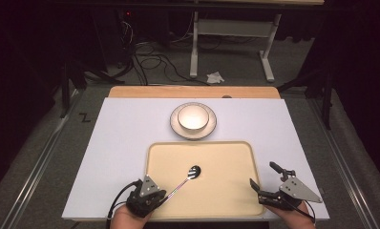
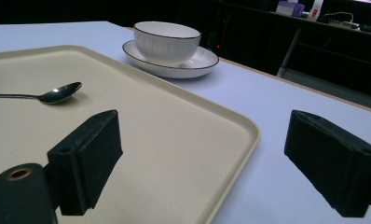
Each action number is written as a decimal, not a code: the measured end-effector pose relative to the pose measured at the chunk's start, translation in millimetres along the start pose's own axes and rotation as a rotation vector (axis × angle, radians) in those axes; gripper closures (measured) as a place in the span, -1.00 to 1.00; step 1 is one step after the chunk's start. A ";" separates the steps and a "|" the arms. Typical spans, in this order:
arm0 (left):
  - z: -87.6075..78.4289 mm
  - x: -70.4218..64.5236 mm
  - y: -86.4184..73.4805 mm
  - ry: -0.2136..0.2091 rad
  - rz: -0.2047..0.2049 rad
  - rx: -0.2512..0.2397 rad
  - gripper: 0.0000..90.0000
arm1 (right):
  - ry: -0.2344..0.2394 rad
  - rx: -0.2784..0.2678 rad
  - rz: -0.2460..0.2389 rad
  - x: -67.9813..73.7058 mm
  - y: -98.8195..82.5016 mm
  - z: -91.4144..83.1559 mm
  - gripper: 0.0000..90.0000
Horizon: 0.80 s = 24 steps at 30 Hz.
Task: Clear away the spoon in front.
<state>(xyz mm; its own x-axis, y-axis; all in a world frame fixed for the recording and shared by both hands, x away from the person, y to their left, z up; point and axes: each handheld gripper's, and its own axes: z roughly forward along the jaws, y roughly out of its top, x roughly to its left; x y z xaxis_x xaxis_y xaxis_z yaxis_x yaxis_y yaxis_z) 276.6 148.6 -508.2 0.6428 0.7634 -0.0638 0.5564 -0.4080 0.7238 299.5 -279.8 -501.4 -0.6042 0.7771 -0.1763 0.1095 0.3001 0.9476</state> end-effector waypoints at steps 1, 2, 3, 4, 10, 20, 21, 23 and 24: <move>-0.1 0.4 4.4 0.015 0.008 -0.028 1.00 | 0.000 0.000 -0.004 -0.2 -0.2 0.3 -0.74; 0.6 0.6 9.3 0.024 0.006 -0.043 1.00 | 0.001 0.001 -0.005 -0.1 -0.2 0.4 -0.74; 1.8 0.4 13.8 0.023 -0.008 -0.062 1.00 | -0.001 0.004 -0.001 0.3 -0.2 0.4 -0.74; 3.1 0.2 17.6 0.008 -0.032 -0.081 1.00 | 0.000 0.004 0.002 0.5 -0.4 0.6 -0.74; 31.0 -8.2 34.8 -0.046 -0.050 -0.073 1.00 | -0.007 0.006 0.007 -0.4 -0.8 -0.3 -0.74; 62.1 -27.5 53.1 -0.055 -0.001 -0.023 1.00 | -0.004 0.004 0.012 -0.7 -1.1 -0.5 -0.74; 64.1 -28.1 53.5 -0.052 0.003 -0.014 1.00 | -0.004 0.004 0.013 -0.6 -1.0 -0.6 -0.74; 67.5 -28.3 53.6 -0.045 0.001 -0.003 1.00 | -0.004 0.005 0.013 -0.4 -0.9 -0.7 -0.74; 68.9 -27.4 53.6 -0.040 0.002 0.003 1.00 | -0.004 0.005 0.013 -0.3 -0.9 -0.7 -0.74</move>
<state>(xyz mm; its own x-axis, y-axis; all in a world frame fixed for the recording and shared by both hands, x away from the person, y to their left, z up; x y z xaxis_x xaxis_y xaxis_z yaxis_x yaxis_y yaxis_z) 325.1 71.3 -515.0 0.6643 0.7420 -0.0904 0.5571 -0.4109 0.7217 299.1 -280.8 -502.0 -0.5996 0.7831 -0.1652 0.1210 0.2927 0.9485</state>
